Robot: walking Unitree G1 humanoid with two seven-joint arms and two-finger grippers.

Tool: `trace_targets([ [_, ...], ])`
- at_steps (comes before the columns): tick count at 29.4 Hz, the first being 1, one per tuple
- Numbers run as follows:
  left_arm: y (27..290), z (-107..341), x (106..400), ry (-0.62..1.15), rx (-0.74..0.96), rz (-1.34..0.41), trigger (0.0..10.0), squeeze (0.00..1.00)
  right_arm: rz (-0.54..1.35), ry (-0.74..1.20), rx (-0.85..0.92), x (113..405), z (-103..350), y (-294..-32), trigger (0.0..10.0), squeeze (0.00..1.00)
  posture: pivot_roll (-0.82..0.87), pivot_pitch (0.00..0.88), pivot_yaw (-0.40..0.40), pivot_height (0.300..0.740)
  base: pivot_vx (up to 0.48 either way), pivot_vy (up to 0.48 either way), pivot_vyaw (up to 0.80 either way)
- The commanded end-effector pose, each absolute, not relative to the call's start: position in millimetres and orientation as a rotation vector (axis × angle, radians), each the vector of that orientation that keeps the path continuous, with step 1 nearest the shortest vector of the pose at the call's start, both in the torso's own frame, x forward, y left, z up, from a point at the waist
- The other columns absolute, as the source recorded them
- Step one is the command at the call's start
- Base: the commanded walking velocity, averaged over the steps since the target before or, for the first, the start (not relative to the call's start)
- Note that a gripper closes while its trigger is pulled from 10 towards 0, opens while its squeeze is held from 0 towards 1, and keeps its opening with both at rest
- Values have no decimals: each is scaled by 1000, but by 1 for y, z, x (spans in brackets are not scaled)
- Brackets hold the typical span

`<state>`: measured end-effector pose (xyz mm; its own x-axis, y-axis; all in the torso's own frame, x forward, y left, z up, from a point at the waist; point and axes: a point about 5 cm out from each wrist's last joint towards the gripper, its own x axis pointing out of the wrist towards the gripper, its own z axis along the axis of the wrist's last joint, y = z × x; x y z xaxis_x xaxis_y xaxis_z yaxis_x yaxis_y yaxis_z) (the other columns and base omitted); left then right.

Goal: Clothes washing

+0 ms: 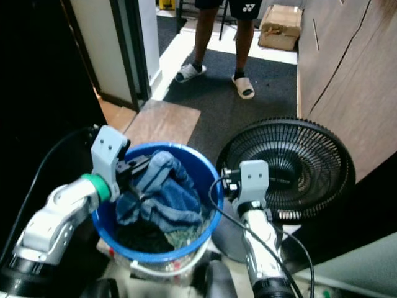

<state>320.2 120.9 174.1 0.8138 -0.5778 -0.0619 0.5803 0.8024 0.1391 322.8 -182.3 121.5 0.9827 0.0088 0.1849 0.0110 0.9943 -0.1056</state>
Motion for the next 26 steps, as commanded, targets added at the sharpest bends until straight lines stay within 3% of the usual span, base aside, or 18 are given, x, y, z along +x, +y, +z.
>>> trace_targets([
  [1, 126, 168, 318, 28, 161, -609, 10000, 0, -12, -164, -99, 319, 116, -185, 10000, 0, 31, 95, 45, 642, 0, 0, 0],
  [13, 134, 217, 324, -135, 66, -515, 10000, 0, -17, -271, -143, 323, 150, -196, 10000, 0, 50, 80, 26, 672, 0, 0, 0],
  [21, 143, 218, 326, -151, 74, -462, 10000, 0, -102, -308, -179, 312, 168, -228, 10000, 0, 48, 76, 23, 697, 0, 0, 0],
  [26, 142, 220, 329, -151, 61, -429, 10000, 0, -106, -348, -172, 313, 180, -226, 10000, 0, 36, 64, 26, 712, 0, 0, 0],
])
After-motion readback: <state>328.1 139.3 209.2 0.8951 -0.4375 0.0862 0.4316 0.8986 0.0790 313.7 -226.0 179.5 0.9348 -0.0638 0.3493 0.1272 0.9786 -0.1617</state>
